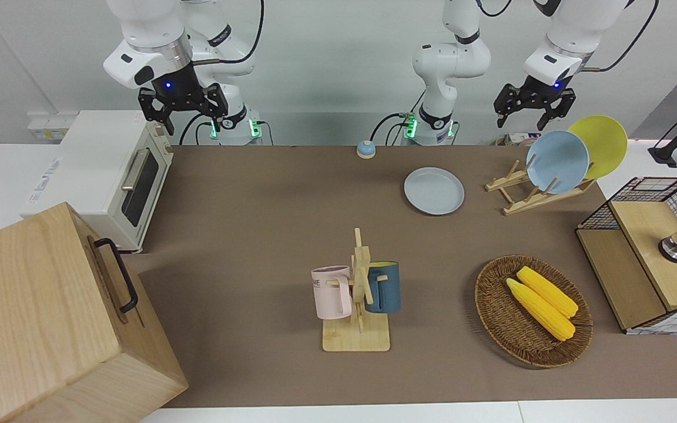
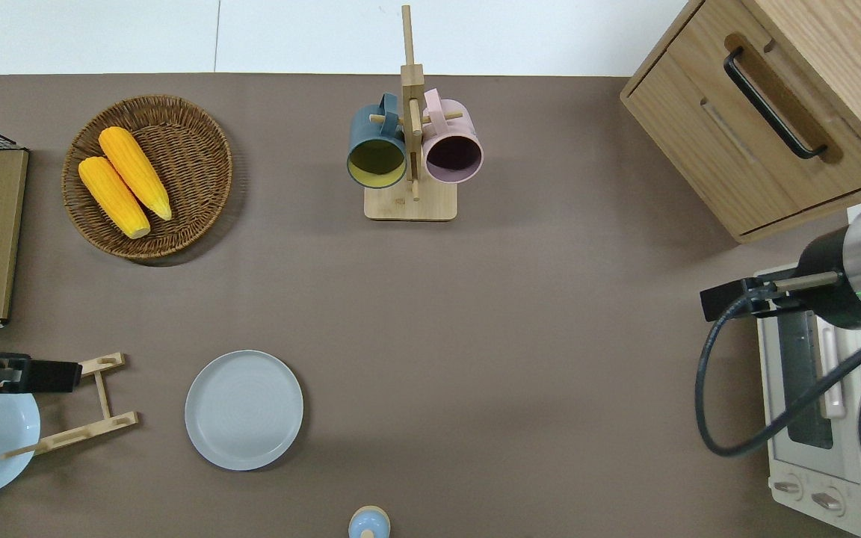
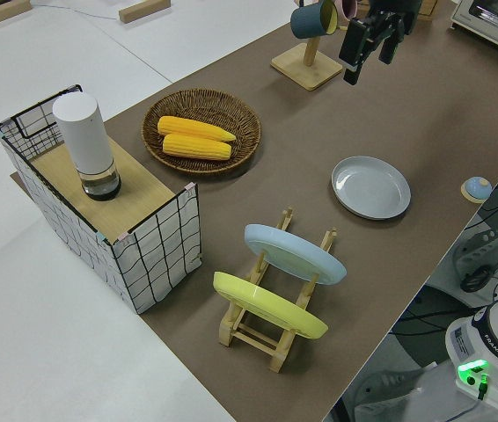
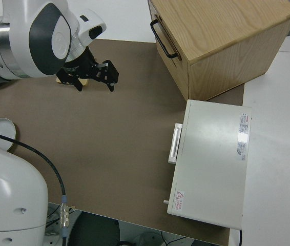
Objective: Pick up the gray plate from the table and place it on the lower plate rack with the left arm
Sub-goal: 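Move the left gripper toward the edge of the gray plate, then lower the left gripper onto the gray plate rim and close it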
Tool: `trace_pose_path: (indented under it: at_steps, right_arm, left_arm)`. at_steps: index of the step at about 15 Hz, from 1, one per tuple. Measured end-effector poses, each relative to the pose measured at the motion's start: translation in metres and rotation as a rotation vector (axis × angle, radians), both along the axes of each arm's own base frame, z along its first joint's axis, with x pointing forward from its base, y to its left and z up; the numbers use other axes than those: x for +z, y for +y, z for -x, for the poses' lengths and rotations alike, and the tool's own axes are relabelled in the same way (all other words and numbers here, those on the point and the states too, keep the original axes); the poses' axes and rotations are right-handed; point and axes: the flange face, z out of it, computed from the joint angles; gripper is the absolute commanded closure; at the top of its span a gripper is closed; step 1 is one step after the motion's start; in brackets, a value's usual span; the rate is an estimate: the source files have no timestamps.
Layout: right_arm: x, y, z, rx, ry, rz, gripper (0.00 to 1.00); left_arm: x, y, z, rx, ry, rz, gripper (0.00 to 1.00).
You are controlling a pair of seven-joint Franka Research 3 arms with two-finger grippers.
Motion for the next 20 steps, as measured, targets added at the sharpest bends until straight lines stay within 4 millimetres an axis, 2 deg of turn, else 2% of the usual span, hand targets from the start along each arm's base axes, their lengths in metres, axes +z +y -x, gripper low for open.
trace_pose_path:
  at_steps: [3,7,12,20]
  right_arm:
    - [0.0,0.0,0.0,0.0,0.0,0.0,0.011]
    - [0.0,0.0,0.0,0.0,0.0,0.0,0.011]
    - [0.0,0.0,0.0,0.0,0.0,0.0,0.011]
    - [0.0,0.0,0.0,0.0,0.0,0.0,0.013]
  left_arm:
    - [-0.014,-0.006,0.0,0.006,0.028,0.0,0.01]
    - [-0.045,-0.013,-0.001,0.006,0.055,-0.003,0.02]
    - [-0.097,-0.016,0.001,0.008,0.037,-0.004,0.02]
    - [-0.181,-0.021,0.02,0.0,0.005,-0.005,0.01]
